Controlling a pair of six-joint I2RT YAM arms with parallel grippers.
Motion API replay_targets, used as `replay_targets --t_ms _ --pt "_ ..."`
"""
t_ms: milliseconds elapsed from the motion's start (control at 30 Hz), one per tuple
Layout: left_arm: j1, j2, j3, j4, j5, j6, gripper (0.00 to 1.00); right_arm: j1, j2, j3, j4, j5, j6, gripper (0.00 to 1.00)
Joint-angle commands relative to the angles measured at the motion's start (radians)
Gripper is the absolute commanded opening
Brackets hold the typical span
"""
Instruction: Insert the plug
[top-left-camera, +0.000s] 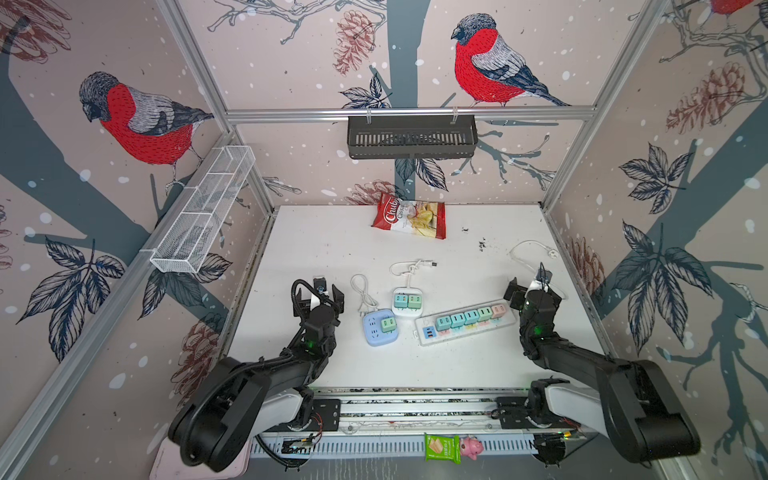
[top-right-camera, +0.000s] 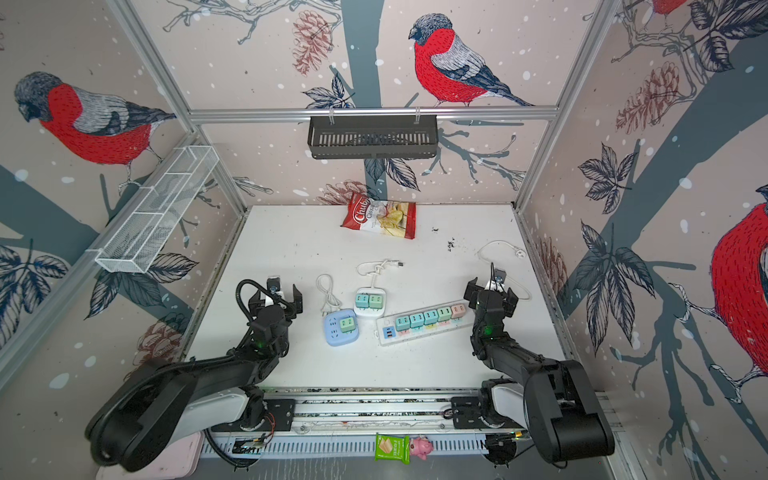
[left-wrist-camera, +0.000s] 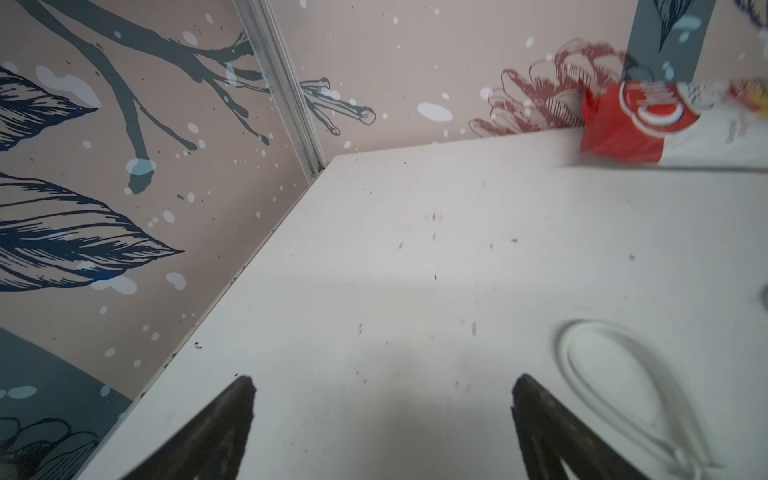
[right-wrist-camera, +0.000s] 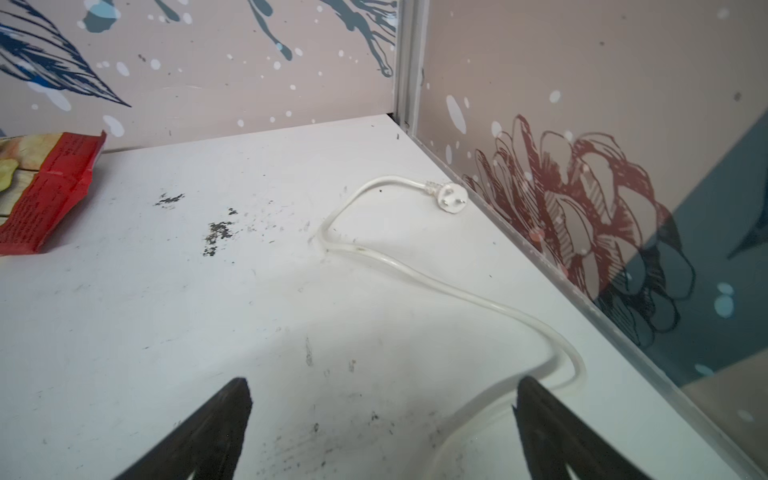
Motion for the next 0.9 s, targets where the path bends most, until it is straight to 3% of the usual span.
replay_targets --t_ms 0,67,133,233,267,333,433,567,733,867 --pt "-0.004 0.055 -0.024 0.36 0.089 0.147 0.96 0.003 0.057 0.007 0.215 -0.082 -0.085 1.0" --pt "-0.004 0.093 -0.019 0.393 0.078 0.223 0.96 0.003 0.086 -0.002 0.283 -0.09 -0.114 0.99" --pt "0.001 0.147 -0.006 0.452 0.043 0.221 0.97 0.002 0.111 -0.01 0.344 -0.084 -0.134 1.0" --pt "0.013 0.23 0.023 0.523 0.109 0.242 0.96 -0.039 0.325 -0.061 0.671 -0.127 -0.129 0.99" --pt "0.022 0.246 0.033 0.533 0.13 0.239 0.96 -0.03 0.366 -0.055 0.731 -0.086 -0.146 0.99" --pt "0.058 0.28 0.041 0.54 0.17 0.235 0.96 -0.044 0.278 0.006 0.449 -0.155 -0.116 0.99" --pt "0.123 0.33 0.007 0.673 0.164 0.176 0.96 -0.057 0.337 -0.005 0.571 -0.142 -0.116 1.0" --pt "0.269 0.399 -0.032 0.783 0.249 -0.008 0.96 -0.062 0.322 0.01 0.518 -0.141 -0.101 0.99" --pt "0.275 0.381 0.016 0.678 0.252 -0.004 0.96 -0.062 0.327 0.005 0.532 -0.139 -0.102 1.0" --pt "0.315 0.346 0.133 0.419 0.229 -0.072 0.98 -0.061 0.327 0.005 0.535 -0.139 -0.102 1.0"
